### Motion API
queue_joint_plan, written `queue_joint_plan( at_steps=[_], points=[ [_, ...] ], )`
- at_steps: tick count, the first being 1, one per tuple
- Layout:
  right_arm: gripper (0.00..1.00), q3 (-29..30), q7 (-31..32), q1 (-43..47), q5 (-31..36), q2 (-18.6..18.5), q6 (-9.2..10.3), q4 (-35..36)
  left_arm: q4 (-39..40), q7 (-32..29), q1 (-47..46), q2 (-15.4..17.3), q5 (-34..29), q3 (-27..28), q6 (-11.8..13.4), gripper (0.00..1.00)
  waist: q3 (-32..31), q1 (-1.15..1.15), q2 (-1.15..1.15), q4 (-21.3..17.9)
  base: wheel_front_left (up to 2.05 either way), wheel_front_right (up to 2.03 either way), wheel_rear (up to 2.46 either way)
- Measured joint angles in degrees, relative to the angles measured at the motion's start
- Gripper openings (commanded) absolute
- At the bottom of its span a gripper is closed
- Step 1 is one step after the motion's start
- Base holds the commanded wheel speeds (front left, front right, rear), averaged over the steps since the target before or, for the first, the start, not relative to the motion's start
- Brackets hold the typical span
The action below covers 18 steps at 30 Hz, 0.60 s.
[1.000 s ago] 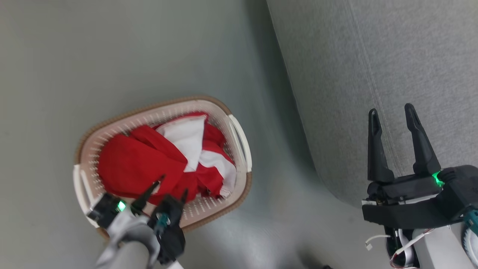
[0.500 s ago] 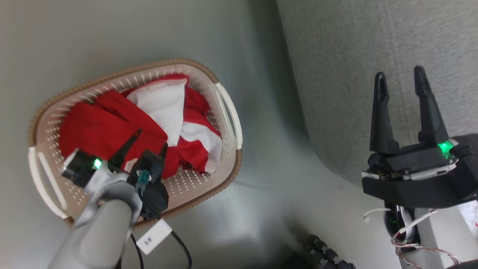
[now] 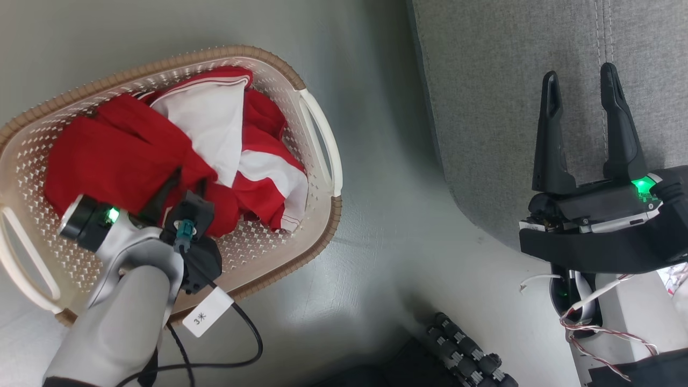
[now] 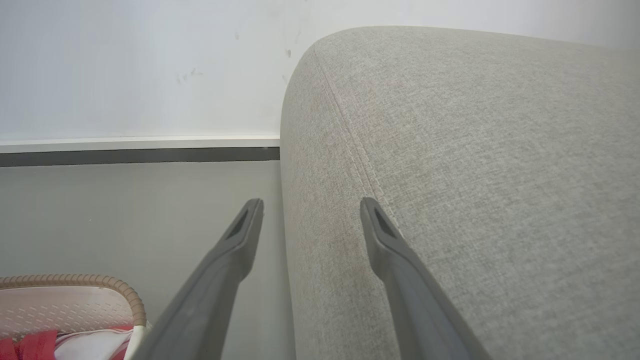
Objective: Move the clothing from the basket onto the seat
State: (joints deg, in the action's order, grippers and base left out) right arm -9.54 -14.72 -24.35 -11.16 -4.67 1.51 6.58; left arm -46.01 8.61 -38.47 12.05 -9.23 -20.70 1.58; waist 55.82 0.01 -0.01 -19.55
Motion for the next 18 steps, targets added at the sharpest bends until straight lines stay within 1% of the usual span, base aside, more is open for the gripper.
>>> queue_joint_plan(
  at_steps=[2, 3, 4, 9, 11, 16, 18],
  points=[
    [1.0, 0.1, 0.0, -0.1, 0.2, 0.1, 0.0, -0.4, -0.3, 0.4, -0.7, -0.1, 0.0, 0.0, 0.3, 0.22, -0.2, 0.0, 0.0, 0.1, 0.0, 0.0, 0.0],
    [1.0, 0.2, 0.0, -0.4, 0.2, 0.1, 0.0, -0.7, -0.5, 0.6, -1.0, -0.3, 0.0, 0.0, 0.5, 0.15, -0.4, -0.01, 0.0, 0.2, 0.0, 0.0, 0.0],
    [1.0, 0.4, 0.0, -0.7, 0.2, 0.1, -0.01, -1.1, -0.7, 0.8, -1.3, -0.6, 0.0, -0.1, 0.5, 0.0, -0.6, -0.01, 0.0, 0.3, 0.0, 0.0, 0.0],
    [1.0, 0.8, 0.0, -1.3, 0.6, 0.1, -0.29, -2.9, -1.8, 2.8, -1.5, -2.3, 0.1, -0.4, 0.5, 0.0, -2.0, -0.01, 0.0, 1.1, 0.0, 0.0, 0.0],
    [1.0, 1.0, 0.0, -1.3, 0.6, 0.2, -0.44, -3.6, -2.0, 3.6, -1.5, -3.5, 0.8, -0.1, 1.0, 0.0, -2.8, -0.01, 0.0, 1.4, 0.0, 0.0, 0.0],
    [1.0, 2.0, 0.0, -1.3, 1.1, 0.0, -0.59, -5.7, -2.1, 4.8, -1.5, -6.9, 2.0, -0.3, 0.9, 0.0, -5.4, -0.01, 0.01, 2.6, 0.0, 0.0, 0.0],
    [1.0, 2.5, 0.0, -1.2, 1.1, -0.2, -0.85, -6.5, -2.0, 5.1, -1.5, -7.5, 2.1, -0.8, 0.7, 0.0, -6.6, -0.01, 0.01, 3.3, 0.0, 0.0, 0.0]
  ],
)
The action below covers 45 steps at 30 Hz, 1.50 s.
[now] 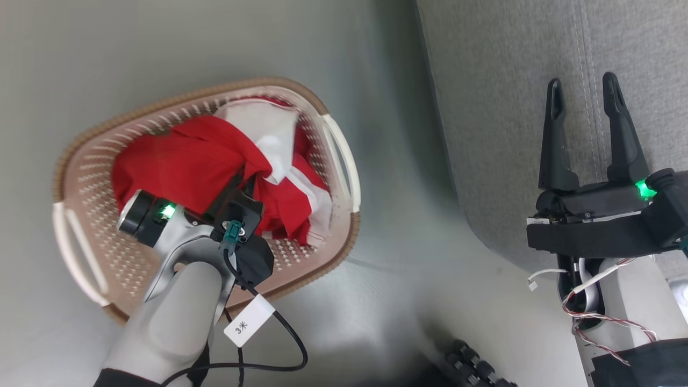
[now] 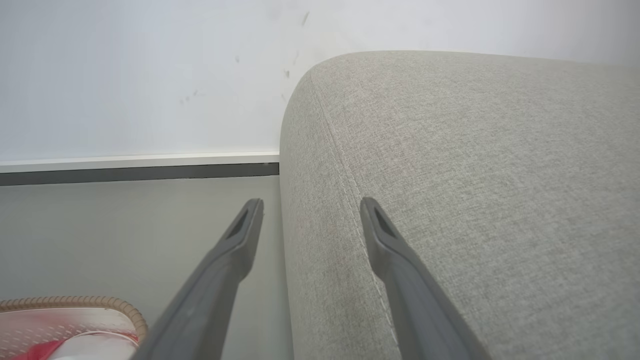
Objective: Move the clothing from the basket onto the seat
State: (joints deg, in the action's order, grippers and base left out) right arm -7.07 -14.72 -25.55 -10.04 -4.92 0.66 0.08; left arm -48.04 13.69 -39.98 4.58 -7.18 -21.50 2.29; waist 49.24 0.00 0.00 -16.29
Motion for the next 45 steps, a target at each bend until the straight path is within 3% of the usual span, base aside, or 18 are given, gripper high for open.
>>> queue_joint_plan(
  at_steps=[25, 35, 45],
  points=[
    [1.0, 4.1, 0.0, 5.1, 0.0, -1.4, -0.76, -10.0, 8.7, 0.6, 1.8, -1.7, 7.7, -1.1, -5.9, 0.0, -17.7, -0.01, 0.0, 10.0, 0.0, 0.0, 0.0],
    [1.0, 4.2, 0.0, 6.5, 0.0, -1.4, -1.81, -13.0, 11.4, 0.6, 3.6, -1.9, 9.7, -2.5, -6.9, 0.0, -25.6, -0.01, 0.01, 12.8, 0.0, 0.0, 0.0],
    [1.0, 1.6, 0.0, 7.6, 0.5, -1.2, -4.25, -17.0, 12.6, 0.6, 3.1, -2.0, 11.1, -3.7, -8.4, 0.0, -33.4, -0.01, 0.01, 14.3, 0.0, 0.0, 0.0]
  ],
)
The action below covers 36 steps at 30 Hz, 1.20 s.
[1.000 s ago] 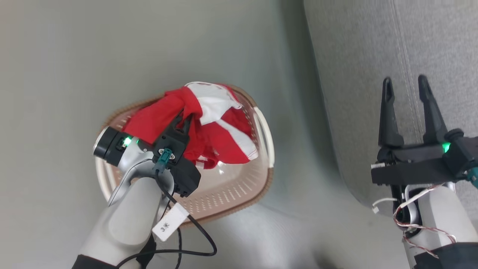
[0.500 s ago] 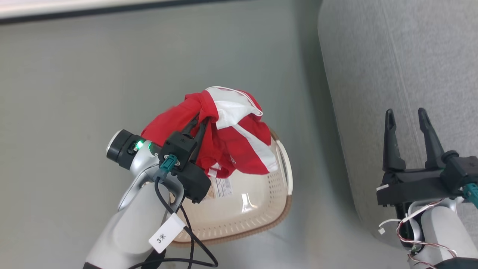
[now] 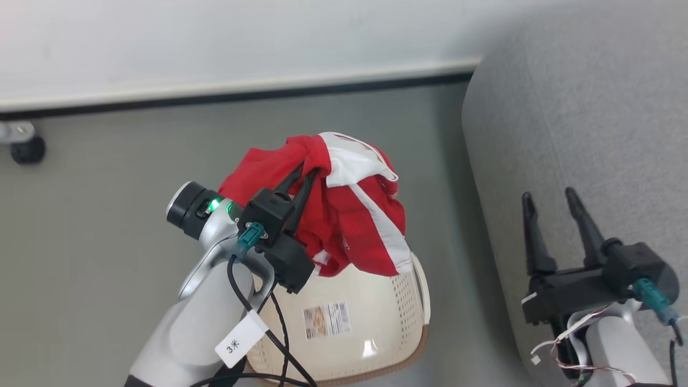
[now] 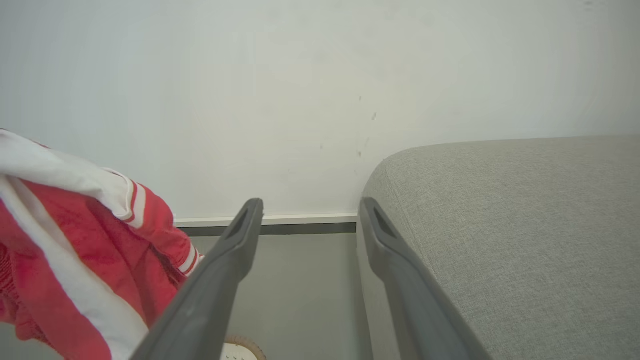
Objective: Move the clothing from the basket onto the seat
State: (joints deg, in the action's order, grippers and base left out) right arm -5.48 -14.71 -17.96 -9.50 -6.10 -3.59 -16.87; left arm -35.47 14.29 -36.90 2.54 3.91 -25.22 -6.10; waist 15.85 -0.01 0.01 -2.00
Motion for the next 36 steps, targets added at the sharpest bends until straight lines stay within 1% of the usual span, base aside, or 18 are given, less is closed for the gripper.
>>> queue_joint_plan(
  at_steps=[8, 11, 20, 24, 28, 36],
  points=[
    [1.0, -3.7, 0.0, 1.2, 1.1, 0.3, -1.6, -3.4, 0.0, 0.0, -0.2, -0.1, 2.0, -1.2, -0.5, 0.0, -6.1, 0.0, 0.0, 0.4, 0.0, 0.0, 0.0],
    [1.0, -6.0, 0.0, 1.2, 1.6, 0.5, -2.47, -4.6, -0.5, 0.0, 0.2, -0.2, 2.5, -2.0, -0.5, 0.0, -8.4, 0.01, 0.0, 0.5, 0.0, 0.0, 0.0],
    [1.0, -14.8, 0.0, 1.2, 2.1, 1.9, -3.49, -8.9, -0.6, 0.0, 2.0, -0.2, 6.5, -7.0, -0.5, 0.0, -15.2, 0.01, 0.0, 0.6, 0.0, 0.0, 0.0],
    [1.0, -18.7, 0.0, 1.2, 2.1, 2.3, -3.49, -9.6, 0.3, -0.1, 2.5, -0.2, 7.7, -9.6, -0.5, 0.0, -18.0, 0.0, 0.0, 0.7, 0.0, 0.0, 0.0],
    [1.0, -21.1, 0.0, 1.2, 1.2, 2.5, -3.5, -9.8, 1.2, -1.1, 3.0, -0.2, 9.6, -11.9, -0.2, 0.0, -20.2, 0.01, 0.0, 1.0, 0.0, 0.0, 0.0],
    [1.0, -26.1, 0.0, 1.1, -0.9, 2.5, -3.5, -11.3, 3.4, -2.4, 3.4, -0.1, 11.5, -15.3, 0.6, 0.0, -22.4, 0.01, 0.0, 2.3, 0.0, 0.0, 0.0]
  ],
)
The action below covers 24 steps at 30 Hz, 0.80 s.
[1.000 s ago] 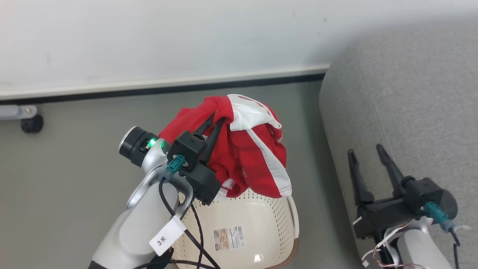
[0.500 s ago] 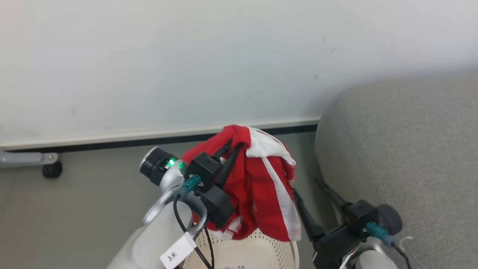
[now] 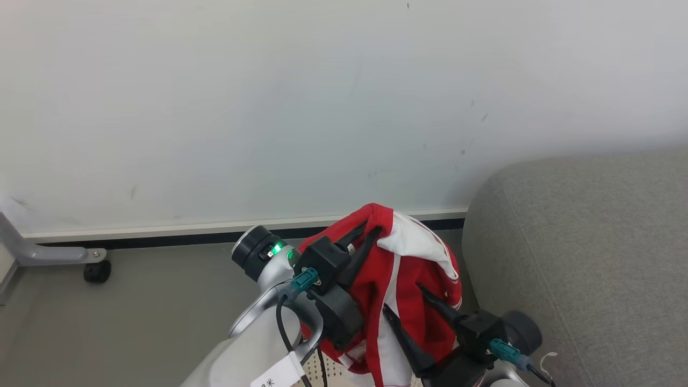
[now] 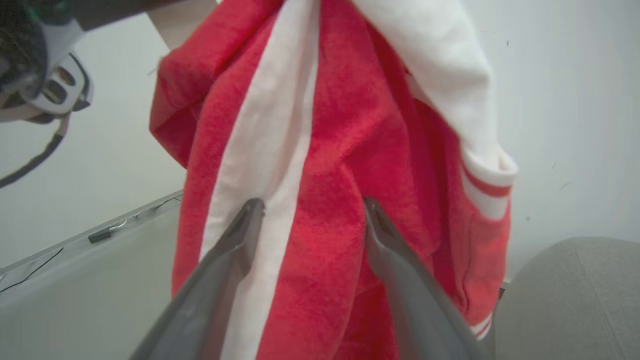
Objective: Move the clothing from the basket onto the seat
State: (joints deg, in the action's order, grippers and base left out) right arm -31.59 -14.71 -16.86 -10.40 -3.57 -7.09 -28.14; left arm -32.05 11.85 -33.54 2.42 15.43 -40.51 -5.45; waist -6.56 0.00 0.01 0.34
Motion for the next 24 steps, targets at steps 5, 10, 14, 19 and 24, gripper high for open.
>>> queue_joint_plan(
  at_steps=[5, 10, 14, 19, 24],
  points=[
    [1.0, -1.7, 0.0, -1.9, -1.0, 0.0, 0.0, -2.0, 1.5, -0.5, 0.7, 0.1, 2.0, -1.0, 0.6, 0.0, -0.5, 0.0, -0.01, 0.6, 0.0, 0.0, 0.0],
    [0.42, -3.2, 0.0, -4.9, -3.2, 0.0, -0.01, -4.6, 2.1, -1.1, 0.7, 0.1, 2.9, -2.0, 1.0, 0.0, -0.6, 0.01, -0.01, 1.1, 0.0, 0.0, 0.0],
    [0.0, -4.2, 0.0, -6.6, -4.9, 0.0, -0.01, -6.0, 2.1, -1.5, 0.7, 0.1, 3.3, -2.3, 1.5, 0.0, -0.6, 0.01, -0.01, 1.4, 0.0, 0.0, 0.0],
    [0.0, -4.5, 0.0, -7.6, -6.9, 0.0, -0.04, -7.2, 1.8, -1.7, 0.7, 0.1, 4.8, -2.3, 2.0, 0.0, -0.5, 0.01, -0.01, 1.5, 0.0, 0.0, 0.0],
    [0.0, -5.0, 0.0, -8.0, -8.0, 0.0, -0.04, -7.8, 0.9, -2.3, 1.3, 0.1, 4.9, -1.0, 2.7, 0.0, -0.2, 0.01, -0.01, 1.0, 0.0, 0.0, 0.0]
  ],
)
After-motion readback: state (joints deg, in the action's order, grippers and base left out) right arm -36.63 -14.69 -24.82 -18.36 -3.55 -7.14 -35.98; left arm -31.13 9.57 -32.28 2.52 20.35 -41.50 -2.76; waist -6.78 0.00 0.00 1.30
